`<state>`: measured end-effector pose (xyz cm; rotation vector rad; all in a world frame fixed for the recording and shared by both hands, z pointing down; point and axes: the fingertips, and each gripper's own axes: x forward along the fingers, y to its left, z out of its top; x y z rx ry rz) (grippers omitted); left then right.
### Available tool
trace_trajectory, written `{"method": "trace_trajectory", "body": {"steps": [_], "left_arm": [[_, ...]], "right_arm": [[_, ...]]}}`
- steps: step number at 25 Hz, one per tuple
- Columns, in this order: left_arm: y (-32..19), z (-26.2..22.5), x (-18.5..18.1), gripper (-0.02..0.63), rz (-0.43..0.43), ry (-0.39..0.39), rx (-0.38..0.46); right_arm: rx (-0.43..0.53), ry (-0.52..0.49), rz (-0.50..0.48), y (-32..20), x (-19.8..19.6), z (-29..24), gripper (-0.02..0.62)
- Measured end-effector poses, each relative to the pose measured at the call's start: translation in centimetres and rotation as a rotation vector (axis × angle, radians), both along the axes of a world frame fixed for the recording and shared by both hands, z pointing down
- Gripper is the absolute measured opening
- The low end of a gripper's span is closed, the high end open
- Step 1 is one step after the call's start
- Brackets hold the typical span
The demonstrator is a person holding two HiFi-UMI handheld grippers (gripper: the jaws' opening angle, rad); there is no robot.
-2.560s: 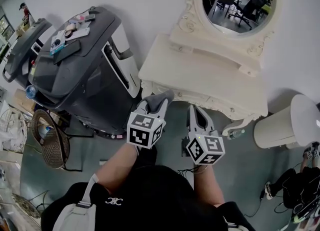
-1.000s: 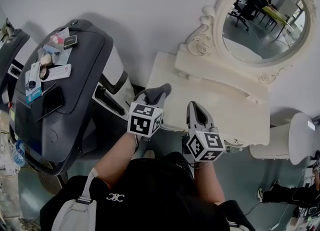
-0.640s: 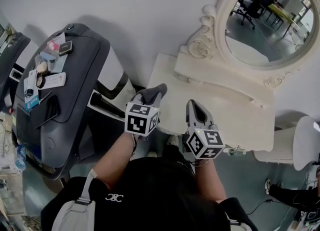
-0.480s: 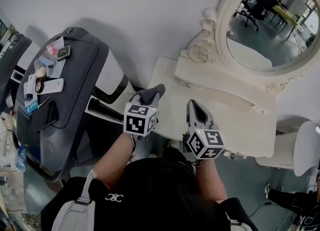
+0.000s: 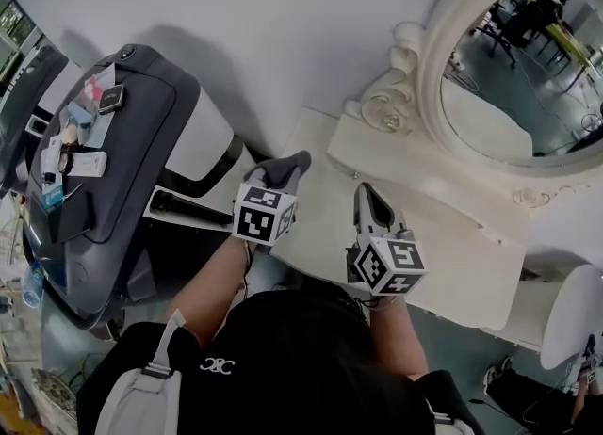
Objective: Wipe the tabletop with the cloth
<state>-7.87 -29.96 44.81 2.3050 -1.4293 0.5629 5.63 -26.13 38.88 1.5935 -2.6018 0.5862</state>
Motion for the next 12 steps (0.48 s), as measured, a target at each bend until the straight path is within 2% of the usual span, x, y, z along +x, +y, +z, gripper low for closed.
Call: {"method": "trace_trajectory", "body": {"steps": [3, 9, 12], "left_arm": [[-1.1, 1.6, -0.2, 0.018, 0.008, -0.055, -0.019], [-2.7, 3.8, -1.1, 0.018, -0.021, -0.033, -0.096], [-4.0, 4.8, -1.4, 0.018, 0.008, -0.060, -0.127]], "right_arm": [[-0.003, -0.011, -0.026, -1.1, 0.6, 0.0, 0.011], [-0.011, -0.017, -0.089, -2.4, 1.1, 0.0, 0.011], [-0.028, -0.029, -0.080, -3.1, 1.6, 0.5, 0.011]]}}
